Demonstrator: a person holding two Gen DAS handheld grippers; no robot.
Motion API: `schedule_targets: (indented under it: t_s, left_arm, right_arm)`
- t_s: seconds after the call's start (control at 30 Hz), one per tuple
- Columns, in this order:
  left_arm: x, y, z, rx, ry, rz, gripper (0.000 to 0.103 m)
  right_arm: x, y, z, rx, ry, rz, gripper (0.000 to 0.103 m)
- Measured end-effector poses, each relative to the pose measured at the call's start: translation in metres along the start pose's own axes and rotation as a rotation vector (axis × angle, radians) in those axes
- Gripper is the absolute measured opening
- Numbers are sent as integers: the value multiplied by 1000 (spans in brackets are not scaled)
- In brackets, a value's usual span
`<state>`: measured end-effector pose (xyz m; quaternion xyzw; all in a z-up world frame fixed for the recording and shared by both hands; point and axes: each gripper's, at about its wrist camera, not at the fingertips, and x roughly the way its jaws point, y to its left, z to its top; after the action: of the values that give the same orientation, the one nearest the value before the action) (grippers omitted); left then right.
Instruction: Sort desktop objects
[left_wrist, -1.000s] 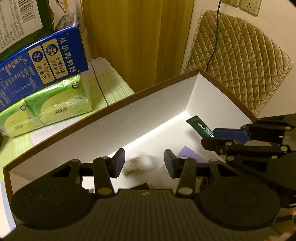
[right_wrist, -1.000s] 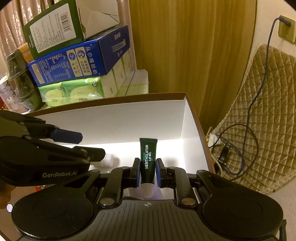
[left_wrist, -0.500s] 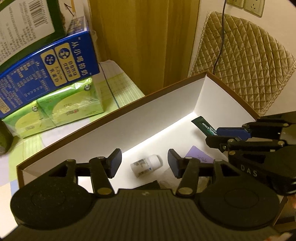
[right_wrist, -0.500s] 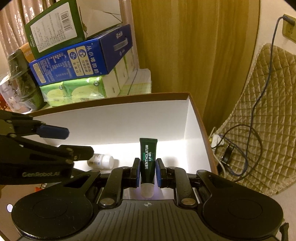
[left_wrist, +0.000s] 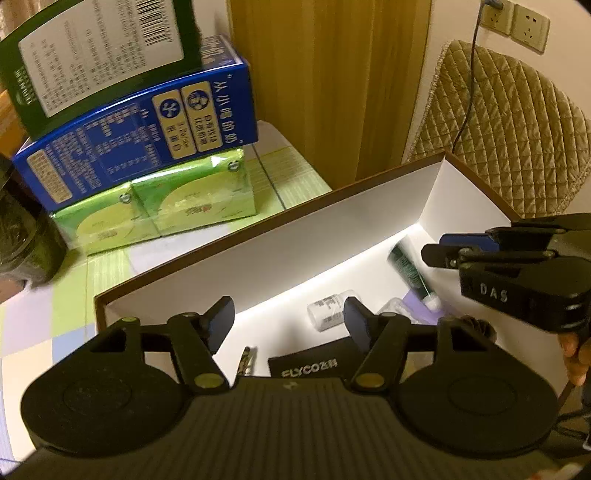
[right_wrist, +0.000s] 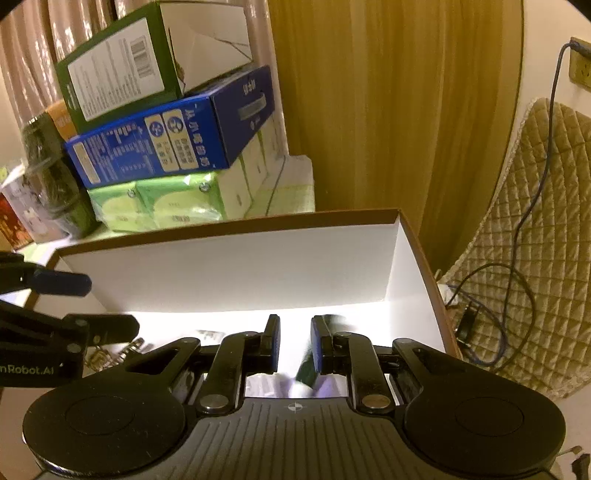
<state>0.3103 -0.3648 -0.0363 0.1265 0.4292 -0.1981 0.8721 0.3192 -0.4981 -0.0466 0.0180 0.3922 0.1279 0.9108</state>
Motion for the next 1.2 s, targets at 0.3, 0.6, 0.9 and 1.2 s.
schedule_targets:
  t_s: [0.3, 0.6, 0.9, 1.2]
  left_arm:
    - [-22, 6, -8, -12, -26, 14, 81]
    - [-54, 13, -24, -43, -57, -2, 92]
    - [-95, 21, -56, -58, -93, 38, 96]
    - [-144, 43, -89, -99, -140, 64, 99]
  right_arm:
    - [-36, 6, -14, -30, -28, 52, 68]
    - [-85, 14, -36, 3, -91, 54, 101]
    - [-124, 27, -55, 30, -120, 25, 101]
    - [-161, 56, -74, 34, -156, -15, 101]
